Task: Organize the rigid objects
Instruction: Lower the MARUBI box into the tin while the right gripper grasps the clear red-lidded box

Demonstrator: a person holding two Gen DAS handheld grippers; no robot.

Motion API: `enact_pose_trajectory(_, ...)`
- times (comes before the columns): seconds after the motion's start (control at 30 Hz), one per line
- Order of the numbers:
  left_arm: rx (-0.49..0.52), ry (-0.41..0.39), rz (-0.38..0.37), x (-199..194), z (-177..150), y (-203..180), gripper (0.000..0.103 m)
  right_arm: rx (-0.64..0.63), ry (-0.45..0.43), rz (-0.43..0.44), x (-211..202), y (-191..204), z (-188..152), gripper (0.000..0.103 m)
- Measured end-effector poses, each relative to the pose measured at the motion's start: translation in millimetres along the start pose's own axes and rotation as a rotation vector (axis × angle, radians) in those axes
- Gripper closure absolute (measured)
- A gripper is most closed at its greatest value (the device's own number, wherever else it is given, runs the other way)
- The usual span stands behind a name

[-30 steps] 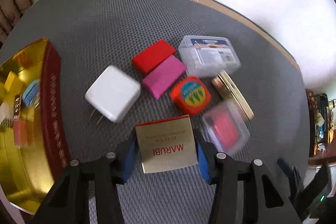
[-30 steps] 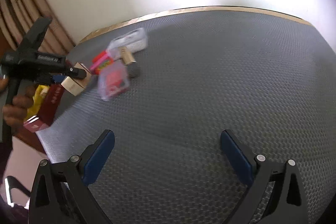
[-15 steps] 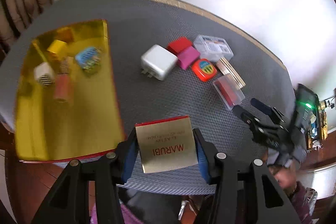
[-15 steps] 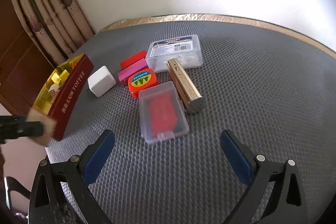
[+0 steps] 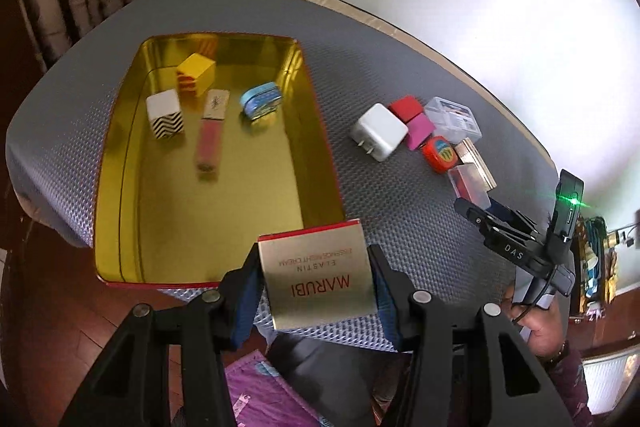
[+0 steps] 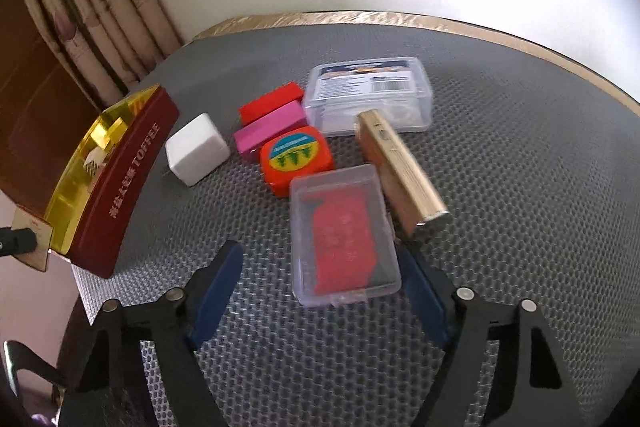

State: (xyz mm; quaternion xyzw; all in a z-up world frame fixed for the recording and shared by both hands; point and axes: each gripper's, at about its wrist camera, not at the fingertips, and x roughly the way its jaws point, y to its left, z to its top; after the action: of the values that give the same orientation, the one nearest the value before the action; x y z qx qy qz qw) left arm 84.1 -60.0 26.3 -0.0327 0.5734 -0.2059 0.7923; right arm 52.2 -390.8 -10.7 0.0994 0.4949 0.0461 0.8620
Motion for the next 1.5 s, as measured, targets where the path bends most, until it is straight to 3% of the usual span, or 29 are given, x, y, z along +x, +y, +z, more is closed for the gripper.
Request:
enact_pose_trajectory(0.2,-0.016,-0.029,0.006,-11.3,2.5,8.4,0.052,-0.044,0.025,-0.055,13.3,4.9,12.6,0.036)
enact_pose_trajectory(0.33,-0.026,-0.053,0.015,-19.2,6.0,17.8,0.052,-0.069,0.029,-0.096,19.5,6.6,19.0,0.050)
enact_pose_trajectory(0.57,-0.059,-0.066,0.035,-18.1,19.6,40.1,0.052,-0.091,-0.034,-0.117,15.3,11.2,6.3,0.053)
enact_pose_trajectory(0.77,-0.013,-0.056,0.065,6.6,42.2,40.1,0.052,-0.114,-0.050,-0.122,11.2,12.3,2.3,0.053)
enact_pose_trajectory(0.97,0.037,-0.077,0.118,26.9,90.5,36.6,0.052,-0.112,-0.052,-0.119,13.3,13.7,4.1,0.053)
enact_pose_trajectory(1.17,-0.006,-0.047,0.141,53.0,141.1,45.2,0.052,-0.111,-0.053,-0.116,16.0,16.1,5.2,0.053)
enact_pose_trajectory(1.4,0.003,-0.025,0.208,75.2,161.5,52.0,0.052,-0.107,-0.053,-0.110,14.7,14.3,4.2,0.052)
enact_pose_trajectory(1.5,0.006,-0.012,0.188,80.3,164.8,54.3,0.052,-0.105,-0.052,-0.109,14.6,14.4,3.9,0.052)
